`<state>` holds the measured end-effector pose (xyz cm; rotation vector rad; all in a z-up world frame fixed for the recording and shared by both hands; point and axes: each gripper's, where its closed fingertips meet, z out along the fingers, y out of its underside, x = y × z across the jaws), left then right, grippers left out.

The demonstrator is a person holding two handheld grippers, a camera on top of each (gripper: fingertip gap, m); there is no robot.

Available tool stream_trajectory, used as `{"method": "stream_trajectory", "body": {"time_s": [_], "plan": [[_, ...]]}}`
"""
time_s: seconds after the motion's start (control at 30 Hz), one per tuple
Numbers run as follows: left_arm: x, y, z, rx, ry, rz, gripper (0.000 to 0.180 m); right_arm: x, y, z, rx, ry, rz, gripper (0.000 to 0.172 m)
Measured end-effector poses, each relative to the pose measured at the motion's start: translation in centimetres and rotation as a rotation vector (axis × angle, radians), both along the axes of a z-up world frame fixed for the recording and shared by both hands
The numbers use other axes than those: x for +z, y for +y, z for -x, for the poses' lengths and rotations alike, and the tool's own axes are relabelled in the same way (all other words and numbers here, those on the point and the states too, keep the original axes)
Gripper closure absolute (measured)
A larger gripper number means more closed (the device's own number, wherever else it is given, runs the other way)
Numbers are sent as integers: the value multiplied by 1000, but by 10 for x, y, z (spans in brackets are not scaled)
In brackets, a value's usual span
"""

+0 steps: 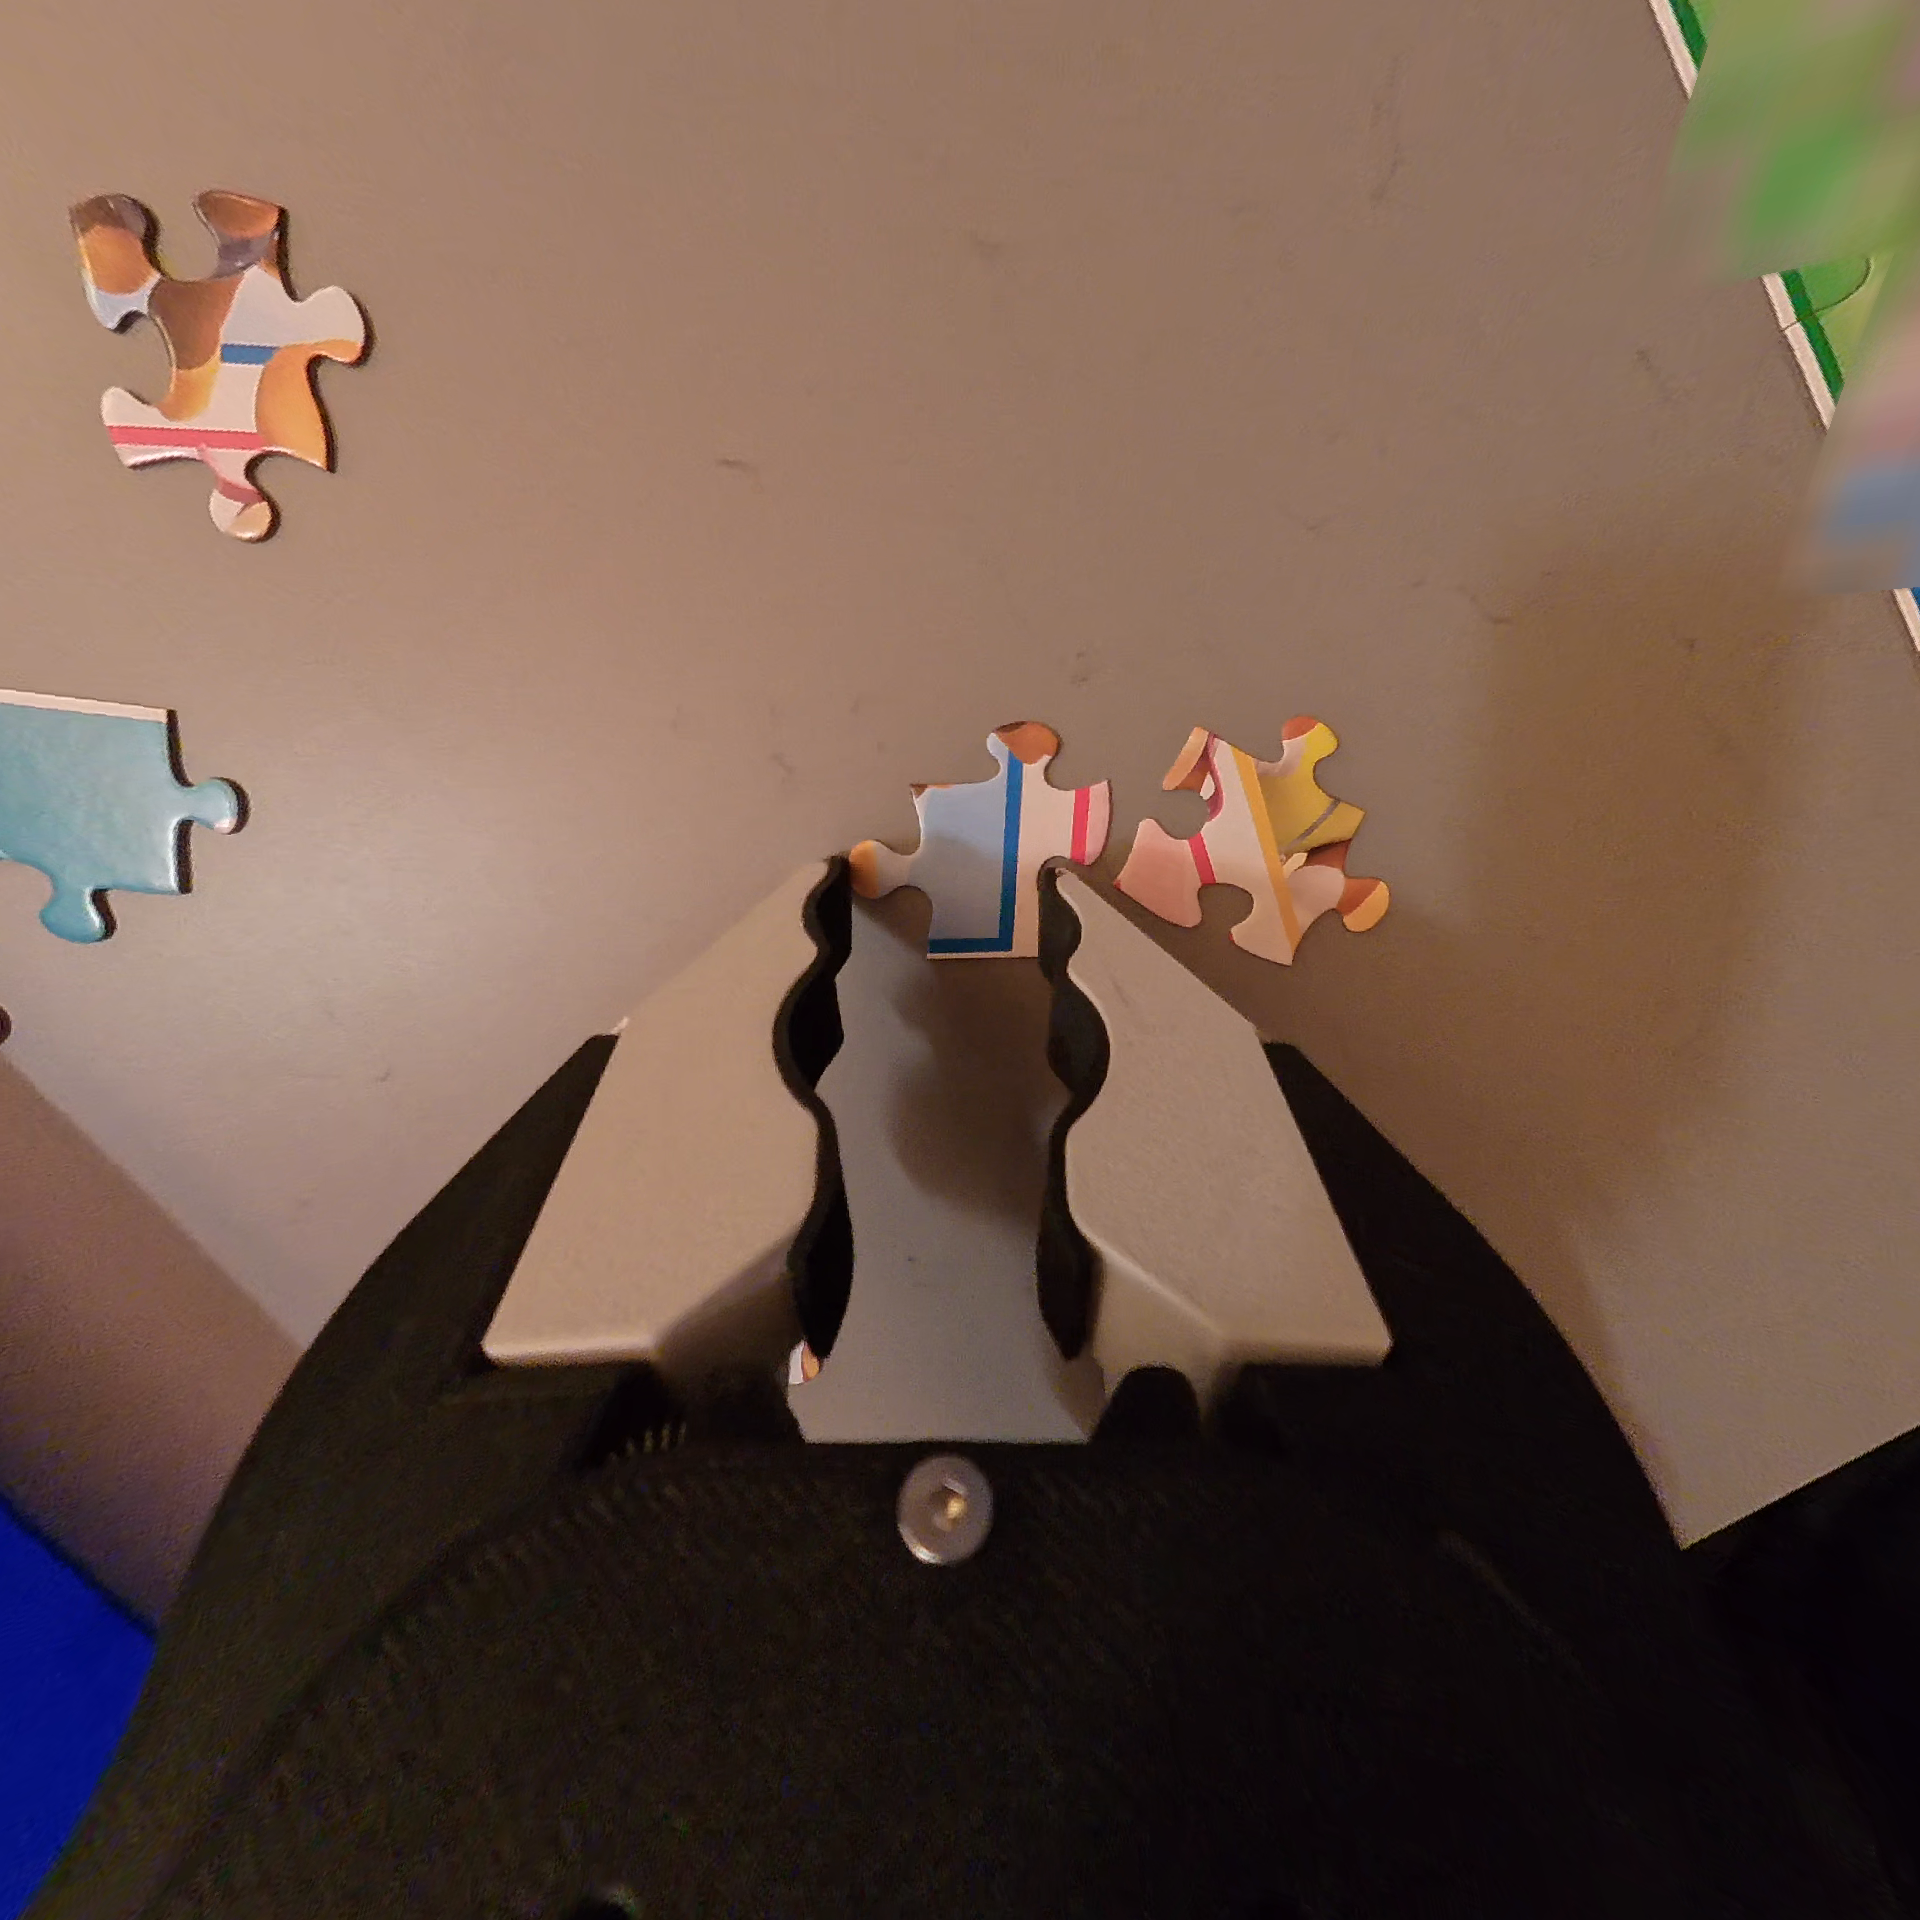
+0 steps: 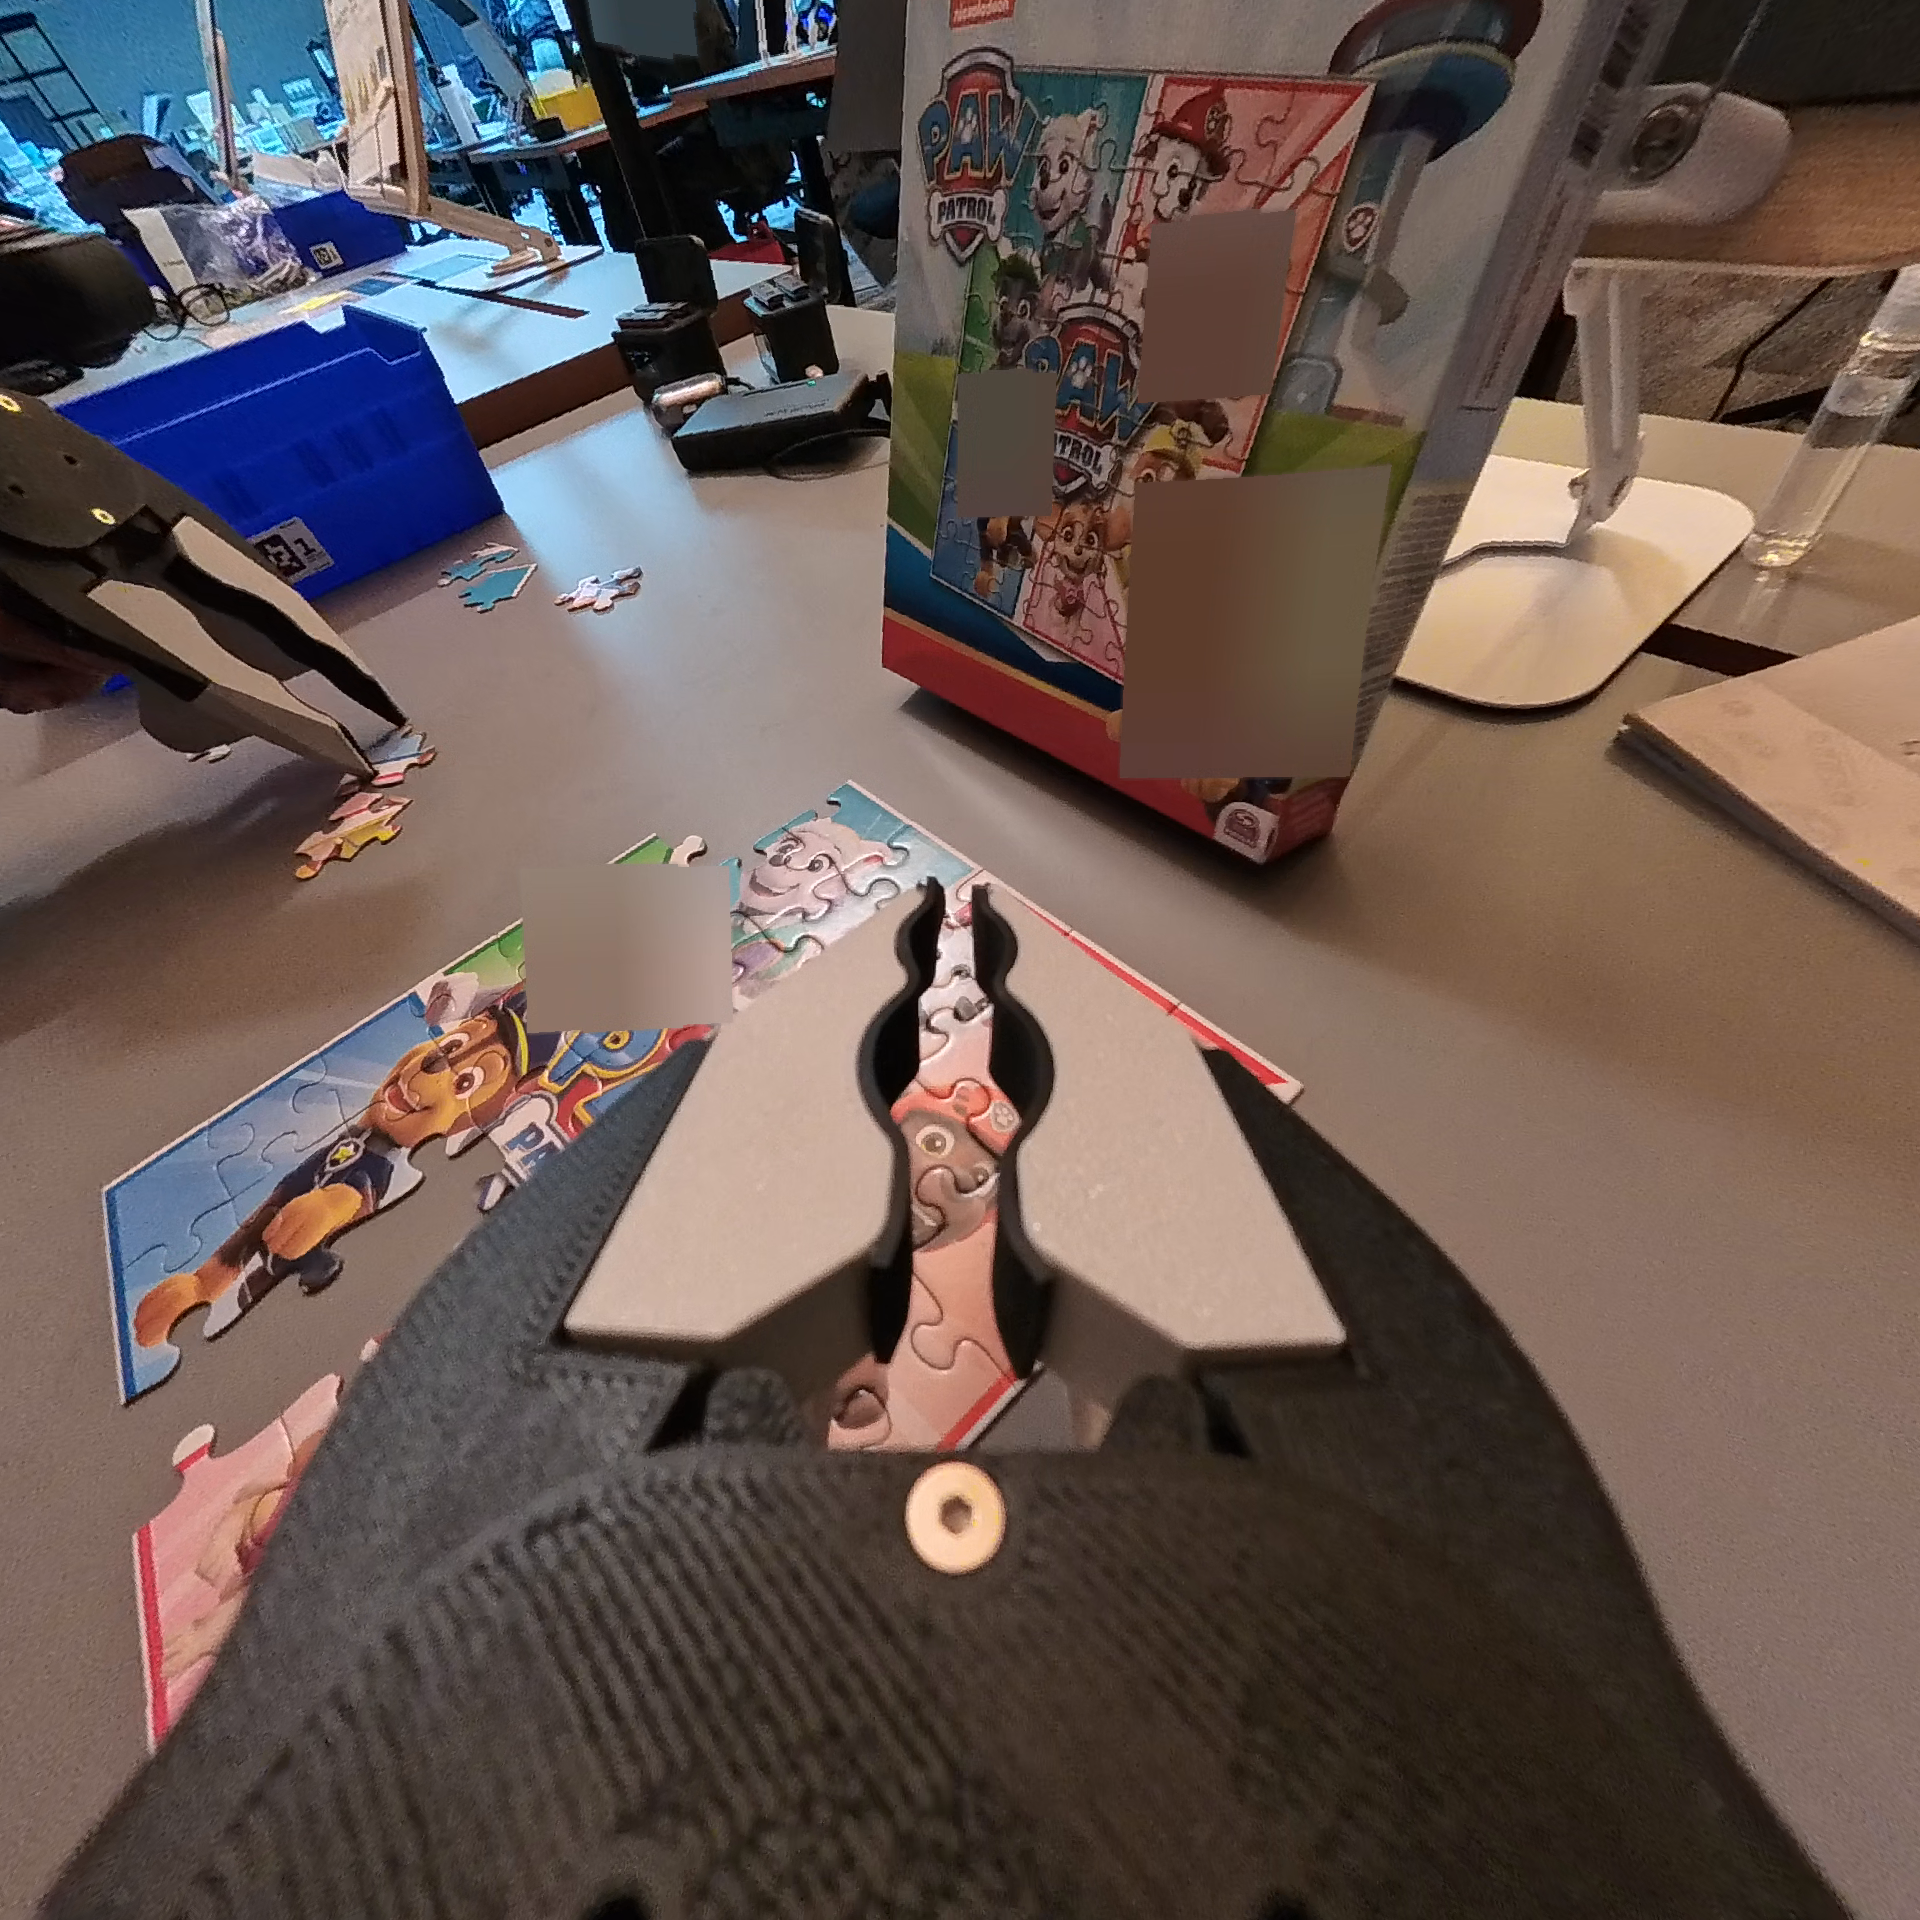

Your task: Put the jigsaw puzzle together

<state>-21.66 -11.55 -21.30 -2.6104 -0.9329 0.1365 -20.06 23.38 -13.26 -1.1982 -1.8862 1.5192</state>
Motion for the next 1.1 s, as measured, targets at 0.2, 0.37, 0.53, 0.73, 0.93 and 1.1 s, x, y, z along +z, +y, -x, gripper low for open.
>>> {"method": "stream_trajectory", "body": {"time_s": [0.2, 0.37, 0.53, 0.73, 0.93, 1.1], "plan": [[0, 1, -5, -29, -12, -8, 146, -1, 0, 0, 1, -1, 0, 167], [3, 3, -6, -38, -14, -23, 146, 0, 0, 0, 1, 0, -1, 167], [10, 5, -5, -44, 13, -40, 146, 0, -1, 0, 4, 1, -1, 167], [19, 16, -5, -85, 55, -69, 159, 1, -2, -1, 7, 3, -4, 167], [23, 15, -4, -78, 70, -73, 158, 3, -2, -1, 6, 9, -4, 167], [19, 4, 0, -19, 54, -49, 144, 2, -4, -1, 10, 8, -7, 167]]}}
